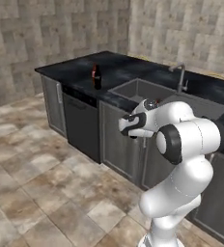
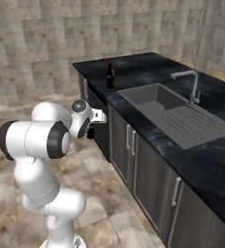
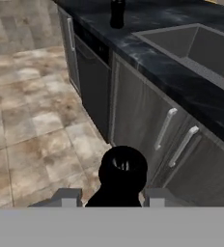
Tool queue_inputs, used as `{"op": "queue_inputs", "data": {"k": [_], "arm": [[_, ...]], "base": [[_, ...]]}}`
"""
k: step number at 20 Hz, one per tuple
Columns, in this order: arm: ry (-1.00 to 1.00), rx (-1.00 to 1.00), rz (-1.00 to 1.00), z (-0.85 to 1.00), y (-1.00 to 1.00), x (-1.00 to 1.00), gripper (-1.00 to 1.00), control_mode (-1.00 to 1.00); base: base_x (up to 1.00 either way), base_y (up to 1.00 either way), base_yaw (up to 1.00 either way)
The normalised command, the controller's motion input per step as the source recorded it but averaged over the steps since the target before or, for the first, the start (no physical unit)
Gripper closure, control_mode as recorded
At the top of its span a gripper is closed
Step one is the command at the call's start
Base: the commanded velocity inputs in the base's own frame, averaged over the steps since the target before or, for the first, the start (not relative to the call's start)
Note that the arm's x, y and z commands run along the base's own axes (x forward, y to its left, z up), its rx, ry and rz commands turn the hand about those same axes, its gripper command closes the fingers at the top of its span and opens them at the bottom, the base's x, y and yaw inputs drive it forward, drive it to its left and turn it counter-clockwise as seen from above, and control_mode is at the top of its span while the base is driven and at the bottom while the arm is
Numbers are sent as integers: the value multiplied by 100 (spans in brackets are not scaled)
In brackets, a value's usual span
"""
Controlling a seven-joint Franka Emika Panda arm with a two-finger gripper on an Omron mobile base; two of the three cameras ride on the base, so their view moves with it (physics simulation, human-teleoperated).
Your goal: Place the large bottle from the dining counter next to the other large bottle outside the sink, and place the small bottle from the dining counter next to the other small bottle inside the sink.
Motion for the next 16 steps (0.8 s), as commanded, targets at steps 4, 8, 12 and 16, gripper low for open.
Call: {"op": "queue_inputs", "data": {"k": [4, 8, 12, 16], "arm": [[0, 0, 0, 0, 0, 0, 100, 100], [0, 0, 0, 0, 0, 0, 100, 100], [0, 0, 0, 0, 0, 0, 100, 100], [0, 0, 0, 0, 0, 0, 100, 100]], "base": [[54, 38, -40], [42, 44, -41], [38, 52, -42], [30, 56, -42]]}}
